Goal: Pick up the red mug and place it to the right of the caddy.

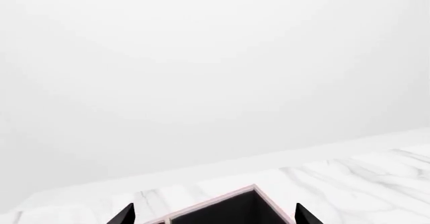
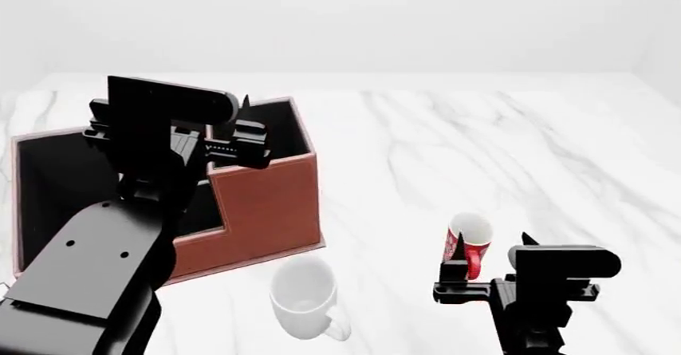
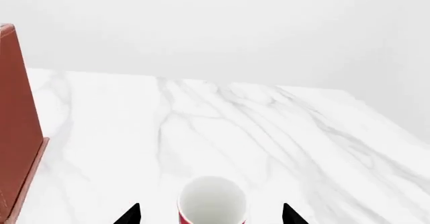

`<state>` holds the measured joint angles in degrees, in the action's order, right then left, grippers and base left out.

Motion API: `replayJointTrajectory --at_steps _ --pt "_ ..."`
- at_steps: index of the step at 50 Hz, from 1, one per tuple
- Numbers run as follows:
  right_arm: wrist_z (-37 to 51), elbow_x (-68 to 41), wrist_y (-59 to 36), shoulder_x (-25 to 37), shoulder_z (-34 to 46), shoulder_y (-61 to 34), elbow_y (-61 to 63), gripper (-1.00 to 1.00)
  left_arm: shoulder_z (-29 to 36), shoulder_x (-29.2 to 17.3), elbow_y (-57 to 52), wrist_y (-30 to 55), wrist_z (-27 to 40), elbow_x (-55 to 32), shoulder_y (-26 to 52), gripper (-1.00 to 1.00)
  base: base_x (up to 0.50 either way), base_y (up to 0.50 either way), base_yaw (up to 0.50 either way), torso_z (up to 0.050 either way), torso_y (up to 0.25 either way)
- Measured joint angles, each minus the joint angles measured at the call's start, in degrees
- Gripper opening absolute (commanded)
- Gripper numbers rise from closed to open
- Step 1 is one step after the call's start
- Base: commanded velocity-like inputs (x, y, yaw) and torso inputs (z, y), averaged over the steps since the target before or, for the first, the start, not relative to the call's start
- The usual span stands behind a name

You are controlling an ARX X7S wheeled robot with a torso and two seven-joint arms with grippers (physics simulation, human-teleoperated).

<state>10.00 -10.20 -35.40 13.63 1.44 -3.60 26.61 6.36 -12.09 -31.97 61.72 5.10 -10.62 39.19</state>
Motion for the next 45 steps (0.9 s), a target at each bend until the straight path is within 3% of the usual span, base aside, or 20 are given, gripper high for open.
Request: replayJointTrajectory --at_steps 45 --pt "0.6 0.2 3.0 0.0 2.4 2.0 -9.2 1.00 0.2 -0.9 0.2 -0.1 0.9 -1.1 0.0 1.00 0.00 0.00 0.00 0.000 0.000"
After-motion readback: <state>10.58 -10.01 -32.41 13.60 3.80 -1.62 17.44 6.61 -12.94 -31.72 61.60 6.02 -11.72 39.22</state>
